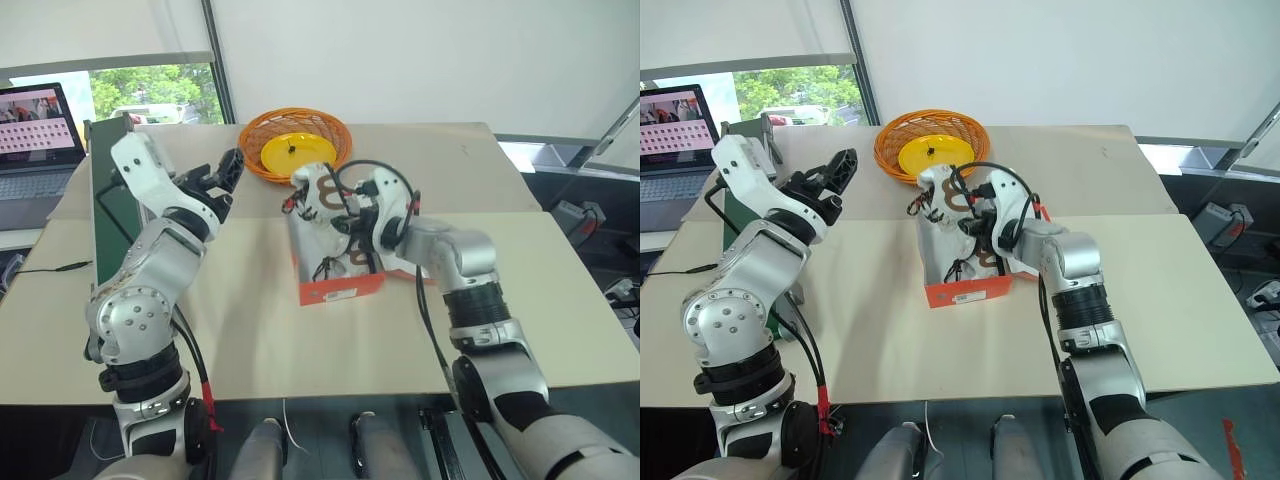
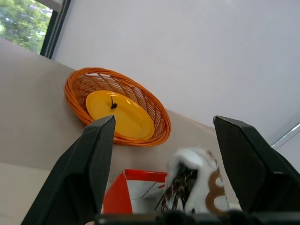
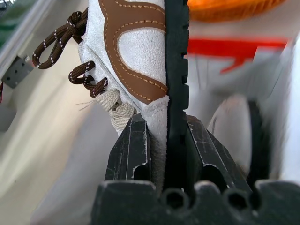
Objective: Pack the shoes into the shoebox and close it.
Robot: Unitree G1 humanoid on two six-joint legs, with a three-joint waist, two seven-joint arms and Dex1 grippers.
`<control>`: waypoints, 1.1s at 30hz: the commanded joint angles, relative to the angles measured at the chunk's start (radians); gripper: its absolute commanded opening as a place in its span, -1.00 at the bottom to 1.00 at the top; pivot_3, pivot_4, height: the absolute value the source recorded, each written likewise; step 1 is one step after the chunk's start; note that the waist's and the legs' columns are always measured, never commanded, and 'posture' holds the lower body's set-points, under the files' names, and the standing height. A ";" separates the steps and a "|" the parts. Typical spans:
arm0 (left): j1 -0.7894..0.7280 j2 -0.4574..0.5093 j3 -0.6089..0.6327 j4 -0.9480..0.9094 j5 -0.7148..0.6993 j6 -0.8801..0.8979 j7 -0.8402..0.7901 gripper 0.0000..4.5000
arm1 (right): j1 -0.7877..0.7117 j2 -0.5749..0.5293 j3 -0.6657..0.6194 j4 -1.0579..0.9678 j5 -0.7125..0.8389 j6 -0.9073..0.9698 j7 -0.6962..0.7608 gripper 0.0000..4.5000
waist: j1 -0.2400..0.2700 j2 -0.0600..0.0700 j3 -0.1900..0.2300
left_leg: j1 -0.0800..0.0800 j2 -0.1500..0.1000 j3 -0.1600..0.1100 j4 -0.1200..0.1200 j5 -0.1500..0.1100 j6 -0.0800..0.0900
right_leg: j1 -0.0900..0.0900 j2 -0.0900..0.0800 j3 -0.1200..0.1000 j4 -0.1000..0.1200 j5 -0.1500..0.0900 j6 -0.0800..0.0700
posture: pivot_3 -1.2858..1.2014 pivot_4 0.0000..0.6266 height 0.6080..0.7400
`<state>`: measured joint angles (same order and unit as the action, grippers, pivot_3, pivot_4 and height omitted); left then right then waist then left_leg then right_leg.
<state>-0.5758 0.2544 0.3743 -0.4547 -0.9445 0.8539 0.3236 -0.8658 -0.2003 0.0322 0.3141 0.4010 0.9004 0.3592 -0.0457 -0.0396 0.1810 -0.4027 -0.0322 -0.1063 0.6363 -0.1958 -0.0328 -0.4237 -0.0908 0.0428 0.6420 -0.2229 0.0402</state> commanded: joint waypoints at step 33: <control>0.110 -0.031 -0.035 -0.074 0.028 -0.040 0.005 0.58 | 0.045 0.063 0.056 -0.145 -0.052 0.340 -0.075 -0.80 | 0.002 0.000 0.000 | 0.002 0.000 0.000 0.000 0.000 0.000 | 0.002 0.000 0.000 0.000 0.000 0.000 | 0.03 -0.52 0.98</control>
<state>-0.4635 0.2246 0.3451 -0.4825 -0.9190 0.8337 0.3258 -0.8398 -0.1361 0.0533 0.1851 0.3581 1.2345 0.2646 -0.0433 -0.0395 0.1808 -0.4004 -0.0323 -0.1063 0.6361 -0.1958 -0.0328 -0.4216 -0.0908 0.0427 0.6420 -0.2229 0.0402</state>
